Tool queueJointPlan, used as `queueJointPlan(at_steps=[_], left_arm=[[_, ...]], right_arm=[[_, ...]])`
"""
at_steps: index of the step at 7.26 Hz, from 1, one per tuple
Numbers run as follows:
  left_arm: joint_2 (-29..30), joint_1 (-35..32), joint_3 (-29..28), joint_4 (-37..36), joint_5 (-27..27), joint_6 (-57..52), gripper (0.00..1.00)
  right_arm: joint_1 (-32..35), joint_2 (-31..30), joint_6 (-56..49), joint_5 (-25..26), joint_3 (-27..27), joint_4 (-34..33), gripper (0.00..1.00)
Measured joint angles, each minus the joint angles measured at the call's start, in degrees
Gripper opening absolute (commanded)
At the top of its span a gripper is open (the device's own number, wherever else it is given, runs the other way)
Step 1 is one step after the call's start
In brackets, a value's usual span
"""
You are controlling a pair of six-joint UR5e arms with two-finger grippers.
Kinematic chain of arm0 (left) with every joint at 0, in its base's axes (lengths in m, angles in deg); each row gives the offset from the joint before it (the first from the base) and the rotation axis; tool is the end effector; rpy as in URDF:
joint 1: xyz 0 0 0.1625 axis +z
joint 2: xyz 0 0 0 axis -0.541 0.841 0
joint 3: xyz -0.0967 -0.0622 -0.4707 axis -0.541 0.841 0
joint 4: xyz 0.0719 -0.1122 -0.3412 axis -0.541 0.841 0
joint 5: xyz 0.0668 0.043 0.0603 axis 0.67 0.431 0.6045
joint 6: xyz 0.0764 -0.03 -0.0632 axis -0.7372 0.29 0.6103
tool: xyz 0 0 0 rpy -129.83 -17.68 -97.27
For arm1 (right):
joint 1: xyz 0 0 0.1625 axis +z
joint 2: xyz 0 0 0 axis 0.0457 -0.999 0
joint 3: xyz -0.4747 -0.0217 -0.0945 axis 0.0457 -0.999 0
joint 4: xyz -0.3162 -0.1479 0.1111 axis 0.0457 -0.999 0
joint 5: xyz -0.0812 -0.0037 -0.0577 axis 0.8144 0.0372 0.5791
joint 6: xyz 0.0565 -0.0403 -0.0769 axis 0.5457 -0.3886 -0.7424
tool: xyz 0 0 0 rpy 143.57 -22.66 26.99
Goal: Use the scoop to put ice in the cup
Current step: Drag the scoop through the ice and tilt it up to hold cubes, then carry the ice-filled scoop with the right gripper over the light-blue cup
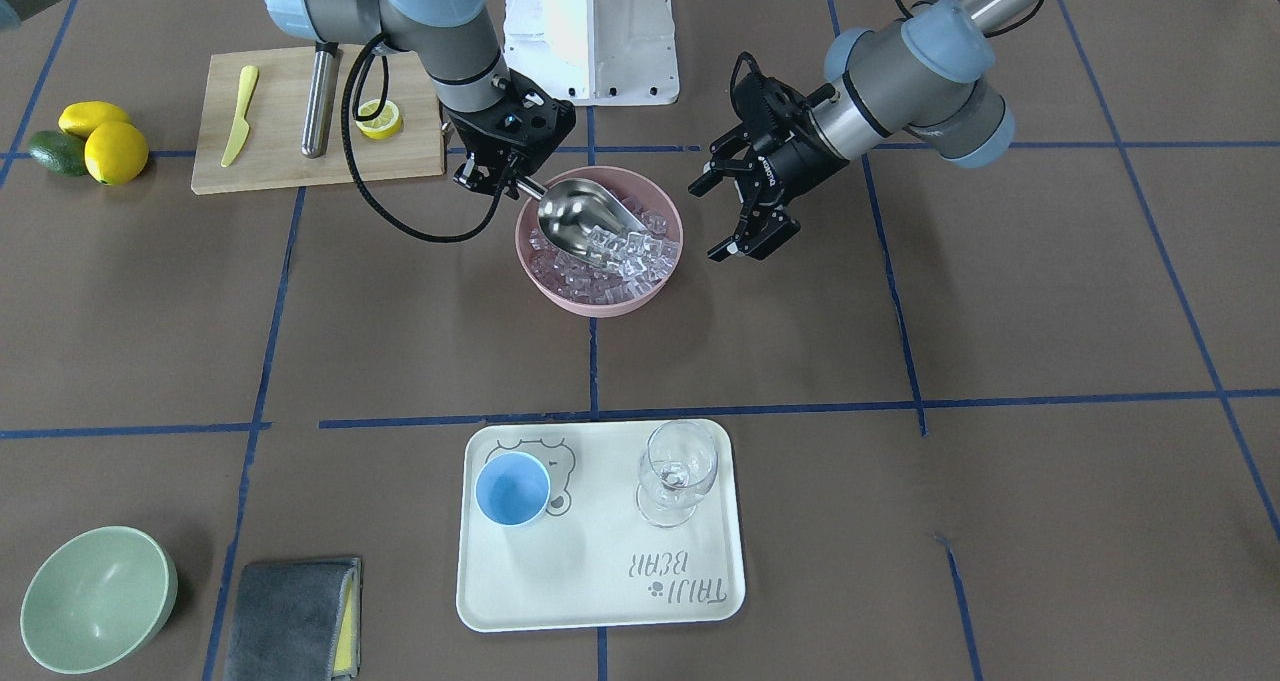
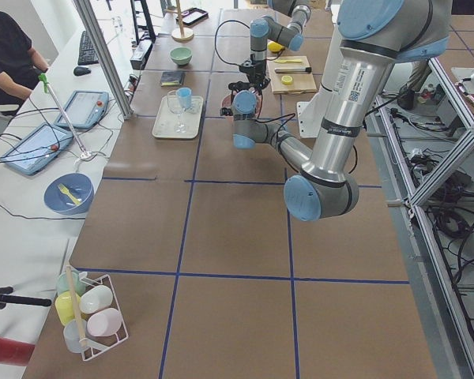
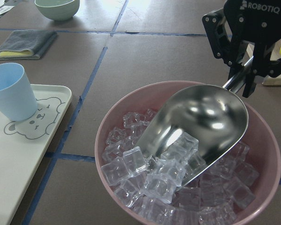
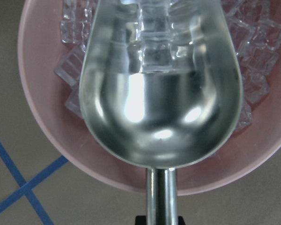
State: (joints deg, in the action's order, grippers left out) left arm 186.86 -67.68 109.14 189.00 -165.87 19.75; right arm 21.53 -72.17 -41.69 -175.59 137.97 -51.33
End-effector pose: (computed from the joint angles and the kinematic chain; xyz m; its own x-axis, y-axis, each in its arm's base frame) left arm 0.4201 -0.4008 0.3702 0.1586 0.9860 -0.0519 -0.0258 0.0567 0.9981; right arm -0.5145 -0.3379 0.3238 0.3692 -0.7783 0.5079 0.4806 0.6276 0.6124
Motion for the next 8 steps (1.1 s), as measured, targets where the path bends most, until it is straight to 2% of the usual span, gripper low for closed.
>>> queueJointPlan(at_steps=[2,4,8], left_arm=[[0.04,-0.51,0.0,-0.03,-0.57,0.0,1.0],[-0.01,-0.75,0.0,-0.07,-0.74,0.0,1.0],[-0.22,-1.19,-0.05,-0.07,-0.78,0.0,1.0]], right_arm=[[0.14,-2.56,2.12,0.07,0.29,5.89,0.0],[0.28,-3.31,3.78,0.08,0.89,8.49,0.0],[0.99,-5.19,4.69,0.86,5.37,9.32,0.0]])
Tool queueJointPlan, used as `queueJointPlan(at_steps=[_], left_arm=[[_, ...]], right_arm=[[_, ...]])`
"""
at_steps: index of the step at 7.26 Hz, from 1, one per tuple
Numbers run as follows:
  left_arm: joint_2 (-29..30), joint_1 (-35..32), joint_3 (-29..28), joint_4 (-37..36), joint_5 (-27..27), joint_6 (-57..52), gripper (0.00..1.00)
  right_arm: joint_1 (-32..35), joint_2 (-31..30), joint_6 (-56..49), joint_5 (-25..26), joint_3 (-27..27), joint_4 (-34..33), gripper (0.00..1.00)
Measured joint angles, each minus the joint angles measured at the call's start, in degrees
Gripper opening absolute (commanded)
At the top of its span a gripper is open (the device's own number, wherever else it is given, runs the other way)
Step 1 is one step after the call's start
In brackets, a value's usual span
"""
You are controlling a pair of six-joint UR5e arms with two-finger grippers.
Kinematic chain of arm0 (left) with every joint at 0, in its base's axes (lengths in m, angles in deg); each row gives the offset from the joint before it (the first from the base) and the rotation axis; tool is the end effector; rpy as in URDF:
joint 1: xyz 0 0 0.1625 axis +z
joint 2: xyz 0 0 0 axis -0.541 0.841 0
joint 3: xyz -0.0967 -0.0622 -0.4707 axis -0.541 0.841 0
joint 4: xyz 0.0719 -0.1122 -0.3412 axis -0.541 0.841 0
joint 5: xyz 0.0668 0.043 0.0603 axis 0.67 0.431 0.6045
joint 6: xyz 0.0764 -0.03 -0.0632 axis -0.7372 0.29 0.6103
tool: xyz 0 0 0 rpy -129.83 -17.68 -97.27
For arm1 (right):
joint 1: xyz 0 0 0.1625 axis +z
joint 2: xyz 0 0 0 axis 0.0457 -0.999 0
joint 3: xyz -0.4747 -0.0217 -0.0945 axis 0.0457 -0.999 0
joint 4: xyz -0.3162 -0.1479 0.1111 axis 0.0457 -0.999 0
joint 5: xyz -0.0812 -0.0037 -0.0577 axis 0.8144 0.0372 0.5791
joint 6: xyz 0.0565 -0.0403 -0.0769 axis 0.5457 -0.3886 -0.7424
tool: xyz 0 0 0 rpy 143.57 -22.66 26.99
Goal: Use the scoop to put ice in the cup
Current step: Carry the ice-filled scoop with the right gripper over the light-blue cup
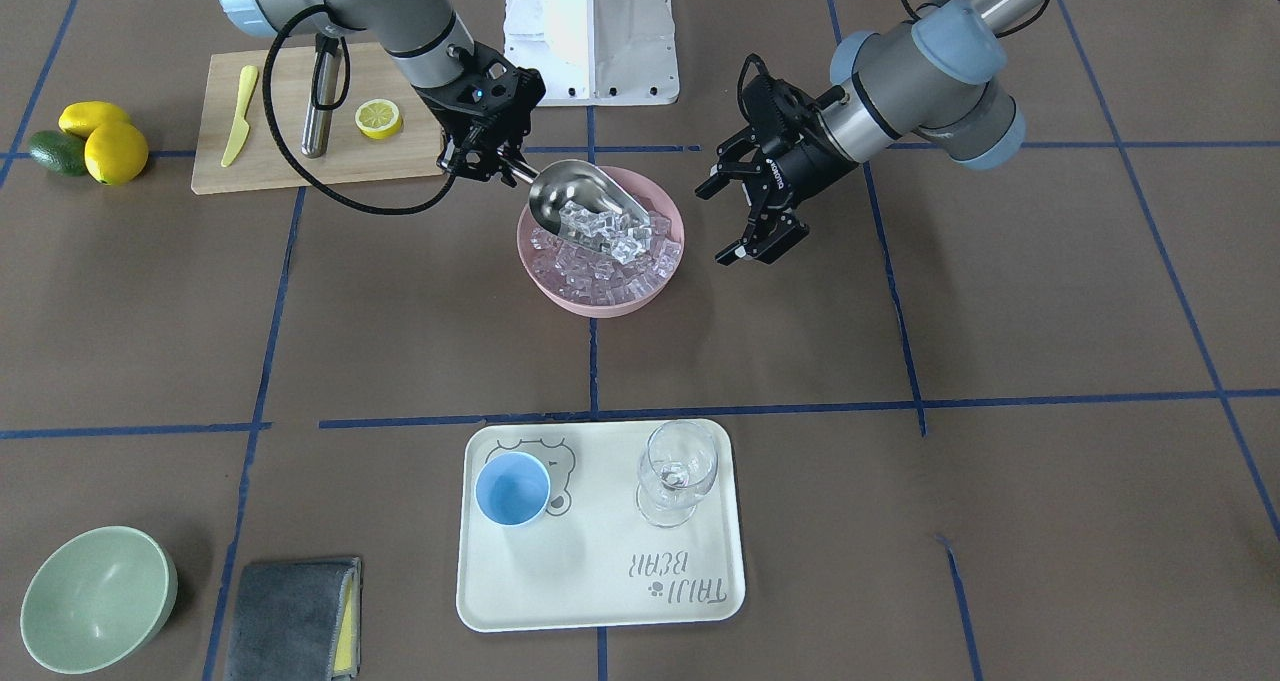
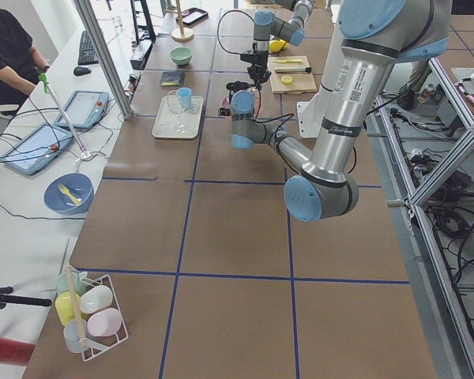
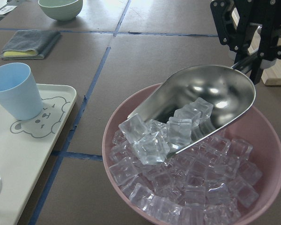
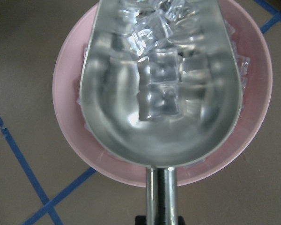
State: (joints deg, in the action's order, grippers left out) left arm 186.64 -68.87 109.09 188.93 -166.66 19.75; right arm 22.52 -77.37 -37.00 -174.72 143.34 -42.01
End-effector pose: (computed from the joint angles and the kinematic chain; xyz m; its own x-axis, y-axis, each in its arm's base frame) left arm 0.4116 -0.4077 0.3728 0.1658 0.9846 -0.0550 -0.0299 0.0608 0.9977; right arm -0.4684 -0.3295 0.3202 0.3475 -0.7561 0.5546 0.3371 0.6527 0.6785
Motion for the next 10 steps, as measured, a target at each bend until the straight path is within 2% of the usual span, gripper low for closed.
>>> queueJointPlan(at_steps=[4,6,8,10], left_arm=[[-0.99,-2.36,0.18,-2.84,-2.24,-0.05,1.0],[-1.09,-2.82,0.26,-3.59,-2.76,-0.08,1.0],[-1.11,-2.89,0.18,-3.68,-2.81,-0.09,1.0],[-1.09,-2.83,0.14,-3.7,-2.83,-0.09,1.0]], right_arm=[[6.3,0.07,4.72,-0.2,1.03,-1.88,0.0],[10.21,1.14,6.92,-0.34,0.77,-8.09,0.0],[13.55,6.5,7.33,-0.54,-2.29,-16.75,0.0],[15.51,12.11,7.55,-1.0,-8.32,-21.55,0.0]])
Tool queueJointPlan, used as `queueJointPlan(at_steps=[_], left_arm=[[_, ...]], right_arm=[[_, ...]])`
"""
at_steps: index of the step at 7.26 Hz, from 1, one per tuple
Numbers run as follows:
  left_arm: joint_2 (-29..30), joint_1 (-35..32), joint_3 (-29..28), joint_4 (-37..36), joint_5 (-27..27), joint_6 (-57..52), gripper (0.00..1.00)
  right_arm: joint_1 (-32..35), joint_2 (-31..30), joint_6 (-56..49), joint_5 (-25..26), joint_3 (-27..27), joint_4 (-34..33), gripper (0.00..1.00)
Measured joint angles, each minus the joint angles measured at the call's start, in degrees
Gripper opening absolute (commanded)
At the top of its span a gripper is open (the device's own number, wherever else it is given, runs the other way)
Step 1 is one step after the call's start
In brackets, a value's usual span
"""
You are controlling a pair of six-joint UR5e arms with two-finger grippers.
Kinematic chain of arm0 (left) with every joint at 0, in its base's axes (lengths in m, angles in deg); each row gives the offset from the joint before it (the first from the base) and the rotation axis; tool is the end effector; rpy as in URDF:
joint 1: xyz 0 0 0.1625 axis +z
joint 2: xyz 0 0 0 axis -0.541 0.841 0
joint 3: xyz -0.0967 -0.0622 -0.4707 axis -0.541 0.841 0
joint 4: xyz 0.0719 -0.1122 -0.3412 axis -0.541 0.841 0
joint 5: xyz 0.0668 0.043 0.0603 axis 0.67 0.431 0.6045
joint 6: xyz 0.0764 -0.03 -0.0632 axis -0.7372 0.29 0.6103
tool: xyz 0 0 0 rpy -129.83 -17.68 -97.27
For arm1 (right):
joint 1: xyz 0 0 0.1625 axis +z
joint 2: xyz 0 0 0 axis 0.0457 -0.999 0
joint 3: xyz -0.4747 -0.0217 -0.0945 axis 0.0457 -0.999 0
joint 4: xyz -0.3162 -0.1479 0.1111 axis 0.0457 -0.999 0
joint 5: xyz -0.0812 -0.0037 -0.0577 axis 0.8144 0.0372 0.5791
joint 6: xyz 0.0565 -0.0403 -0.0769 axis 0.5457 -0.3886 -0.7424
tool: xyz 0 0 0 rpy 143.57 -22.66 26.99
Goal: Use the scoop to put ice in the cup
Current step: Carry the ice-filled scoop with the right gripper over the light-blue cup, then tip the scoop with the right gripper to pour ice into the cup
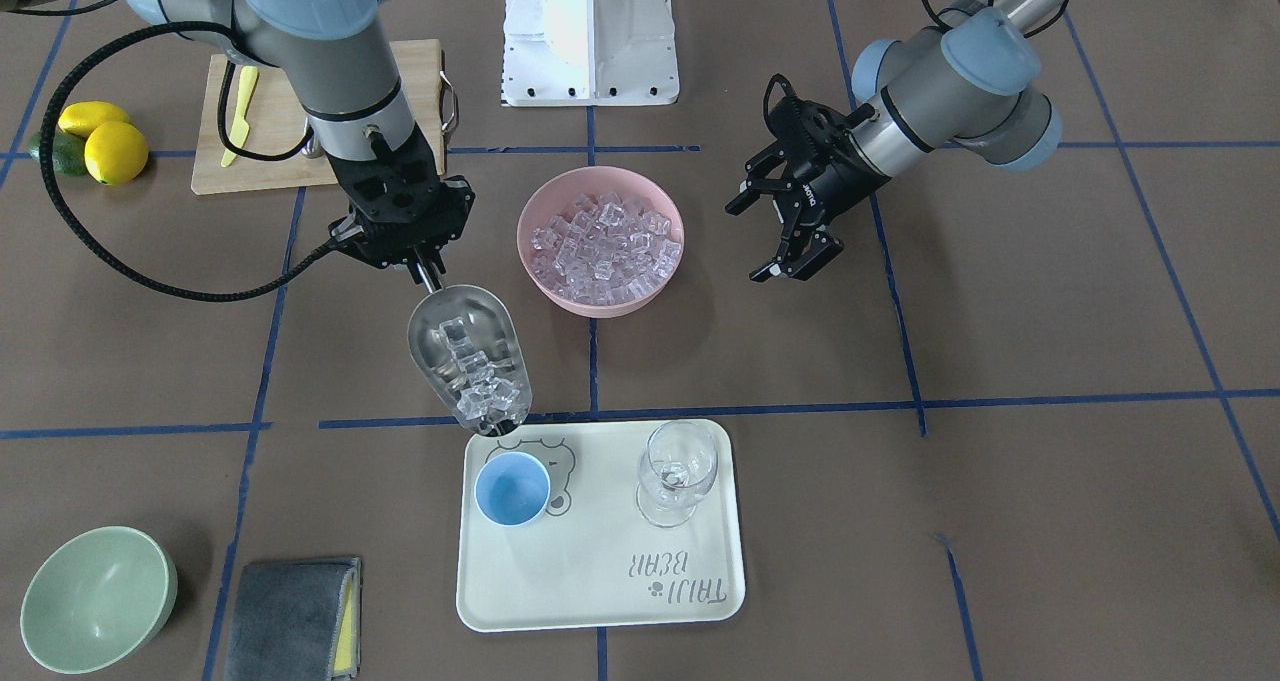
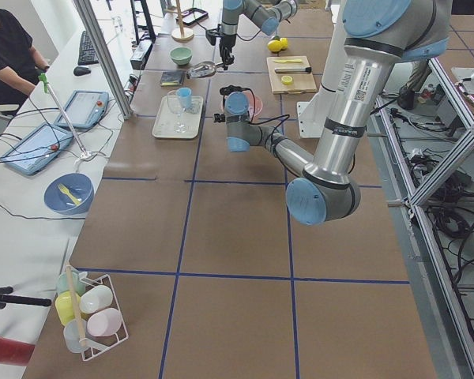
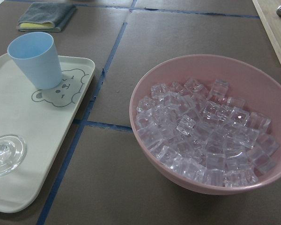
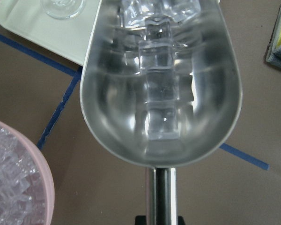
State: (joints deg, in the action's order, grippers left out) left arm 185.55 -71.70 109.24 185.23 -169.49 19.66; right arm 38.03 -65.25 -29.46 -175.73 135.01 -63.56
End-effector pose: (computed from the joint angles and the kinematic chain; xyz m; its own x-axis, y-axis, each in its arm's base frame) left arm 0.3928 -0.4233 0.3889 0.1704 0.9808 -0.0948 -0.0914 0.1116 0.9895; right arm -0.4218 -0.4908 0.2968 0.6875 -0.4132 0.5971 0.2036 0.8990 0.3876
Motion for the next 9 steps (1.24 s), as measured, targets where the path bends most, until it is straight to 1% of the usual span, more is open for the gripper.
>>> queueJointPlan(at_steps=[1,2,4,7,9], left_arm=[[0.01,0.1,-0.03,0.0,0.02,0.0,1.0],[0.03,0.22,-0.1,0.0,0.03,0.0,1.0],[0.11,0.46,-0.29,0.0,0.23,-0.06,1.0],[0.13,0.53,-0.42,0.0,0.46,-0.11,1.0],[0.07,0.54,-0.43,0.0,0.48,-0.16,1.0]], right_arm=[[1.1,2.13,0.01,-1.82,-3.43,-0.83,0.0],[2.26,3.62,-0.19,-4.69,-6.3,-1.96,0.0],[3.19,6.11,-1.87,-8.72,-9.67,-6.35,0.0],[3.63,11.65,-6.56,-11.23,-11.88,-16.78,0.0],[4.78,14.75,-9.7,-12.45,-16.08,-19.67,0.0]])
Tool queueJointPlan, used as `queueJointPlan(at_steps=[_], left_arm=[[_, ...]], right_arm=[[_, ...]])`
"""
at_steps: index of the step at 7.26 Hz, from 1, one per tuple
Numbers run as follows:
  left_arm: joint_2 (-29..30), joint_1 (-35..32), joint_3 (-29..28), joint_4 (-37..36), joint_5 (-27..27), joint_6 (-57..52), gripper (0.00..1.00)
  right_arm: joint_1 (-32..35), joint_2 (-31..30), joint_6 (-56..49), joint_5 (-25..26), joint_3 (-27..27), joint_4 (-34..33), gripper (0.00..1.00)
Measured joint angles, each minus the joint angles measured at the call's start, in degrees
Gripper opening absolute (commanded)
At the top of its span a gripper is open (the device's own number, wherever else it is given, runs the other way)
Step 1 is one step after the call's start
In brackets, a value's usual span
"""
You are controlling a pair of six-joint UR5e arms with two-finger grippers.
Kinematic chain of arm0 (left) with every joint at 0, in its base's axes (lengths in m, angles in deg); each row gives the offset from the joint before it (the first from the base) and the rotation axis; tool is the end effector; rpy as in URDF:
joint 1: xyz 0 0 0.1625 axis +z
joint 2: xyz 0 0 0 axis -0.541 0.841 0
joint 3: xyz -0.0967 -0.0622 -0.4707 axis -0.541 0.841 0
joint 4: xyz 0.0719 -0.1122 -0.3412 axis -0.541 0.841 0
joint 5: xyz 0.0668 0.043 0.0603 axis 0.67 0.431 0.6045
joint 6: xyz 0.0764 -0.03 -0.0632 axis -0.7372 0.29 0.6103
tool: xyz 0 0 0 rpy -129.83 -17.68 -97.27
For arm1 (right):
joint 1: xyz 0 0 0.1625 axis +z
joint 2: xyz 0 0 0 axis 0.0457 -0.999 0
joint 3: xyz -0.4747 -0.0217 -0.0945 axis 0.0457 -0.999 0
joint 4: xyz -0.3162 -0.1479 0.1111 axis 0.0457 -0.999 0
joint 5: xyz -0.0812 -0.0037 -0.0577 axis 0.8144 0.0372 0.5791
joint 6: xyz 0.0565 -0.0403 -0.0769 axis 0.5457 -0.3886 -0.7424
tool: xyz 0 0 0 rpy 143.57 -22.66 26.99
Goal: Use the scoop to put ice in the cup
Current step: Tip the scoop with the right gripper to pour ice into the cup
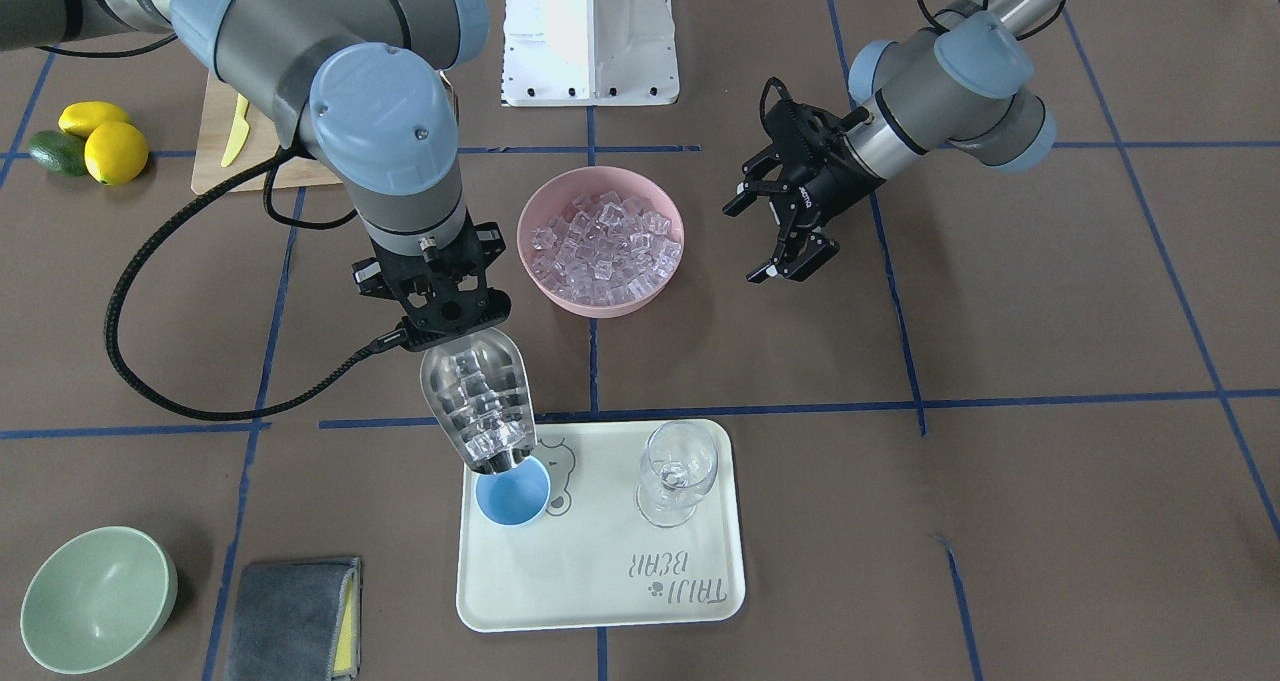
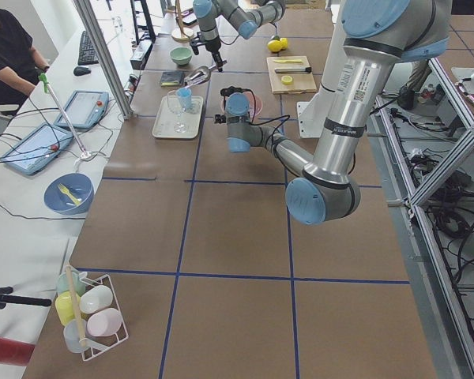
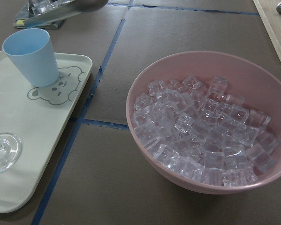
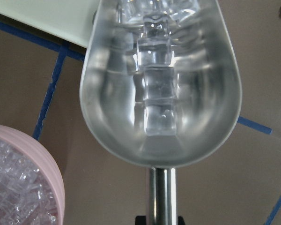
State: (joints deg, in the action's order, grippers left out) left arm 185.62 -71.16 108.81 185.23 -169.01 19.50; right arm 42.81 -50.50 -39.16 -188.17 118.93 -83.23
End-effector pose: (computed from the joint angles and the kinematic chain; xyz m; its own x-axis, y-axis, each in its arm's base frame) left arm 0.3982 -0.4217 0.3913 0.1696 0.9810 -0.0942 -0.0975 0.1118 0.9889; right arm -0.4509 -0.5681 0.2565 0.7090 -0.3585 0.6073 0.3840 0.9185 0.0939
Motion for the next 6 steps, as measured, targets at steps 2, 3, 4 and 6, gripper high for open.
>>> queueJointPlan(at_steps=[2,3,4,6], left_arm=[[-0.01,-0.05,0.06,0.0,0.08,-0.01,1.0],[-0.01,-0.1,0.13,0.0,0.13,-0.01,1.0],[-0.01,-0.2,0.21,0.0,0.14,-0.01,1.0],[-0.01,-0.35,0.37,0.06,0.1,-0.04,1.0]], right_arm=[[0.81,2.34,-3.48,-0.75,-2.76,-3.0,0.0],[0.97,4.58,-5.71,-0.8,-4.79,-5.6,0.0],[1.0,6.05,-7.55,-0.82,-6.39,-7.27,0.0],[1.13,7.06,-11.16,-0.72,-7.96,-9.67,0.0]])
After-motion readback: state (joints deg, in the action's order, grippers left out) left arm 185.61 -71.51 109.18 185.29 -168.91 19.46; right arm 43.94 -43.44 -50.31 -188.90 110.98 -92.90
